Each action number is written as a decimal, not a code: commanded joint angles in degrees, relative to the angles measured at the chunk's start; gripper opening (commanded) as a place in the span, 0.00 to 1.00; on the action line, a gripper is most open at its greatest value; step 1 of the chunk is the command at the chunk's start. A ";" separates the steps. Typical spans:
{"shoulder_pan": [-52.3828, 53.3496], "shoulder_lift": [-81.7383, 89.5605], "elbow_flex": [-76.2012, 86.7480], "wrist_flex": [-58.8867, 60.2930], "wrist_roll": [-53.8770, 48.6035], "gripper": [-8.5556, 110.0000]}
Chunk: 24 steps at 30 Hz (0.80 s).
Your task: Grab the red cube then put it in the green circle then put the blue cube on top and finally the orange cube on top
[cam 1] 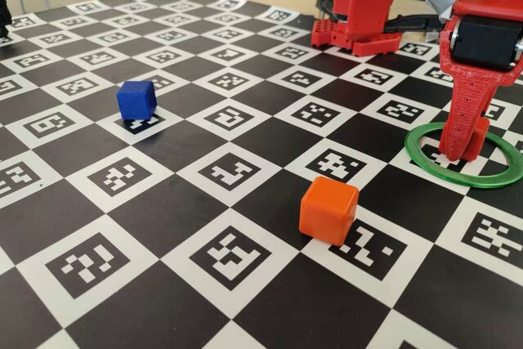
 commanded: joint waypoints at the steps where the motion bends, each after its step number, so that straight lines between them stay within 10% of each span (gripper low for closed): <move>1: -0.09 1.23 -0.35 0.26 0.44 0.15; 24: -2.55 3.78 -1.14 2.46 1.93 0.36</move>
